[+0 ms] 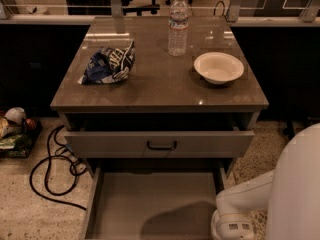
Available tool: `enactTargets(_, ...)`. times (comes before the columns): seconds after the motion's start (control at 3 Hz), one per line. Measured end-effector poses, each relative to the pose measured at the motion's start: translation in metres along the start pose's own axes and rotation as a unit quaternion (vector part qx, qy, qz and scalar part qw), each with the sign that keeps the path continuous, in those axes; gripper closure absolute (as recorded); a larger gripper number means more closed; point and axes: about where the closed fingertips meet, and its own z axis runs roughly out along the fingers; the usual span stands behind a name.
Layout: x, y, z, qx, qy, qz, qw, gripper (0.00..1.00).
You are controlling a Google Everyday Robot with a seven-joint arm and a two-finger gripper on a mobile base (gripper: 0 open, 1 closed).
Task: Open middle drawer
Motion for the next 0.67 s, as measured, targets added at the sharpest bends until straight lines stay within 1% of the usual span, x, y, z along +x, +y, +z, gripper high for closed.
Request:
enactTargets(0.33,0.0001,-0.0002,-0.002,0.0,0.0,0.0,1.0,0.85)
enactTargets(0.67,0.0001,0.0003,-0.0017,-0.001,0.0,0.0,1.0,0.61)
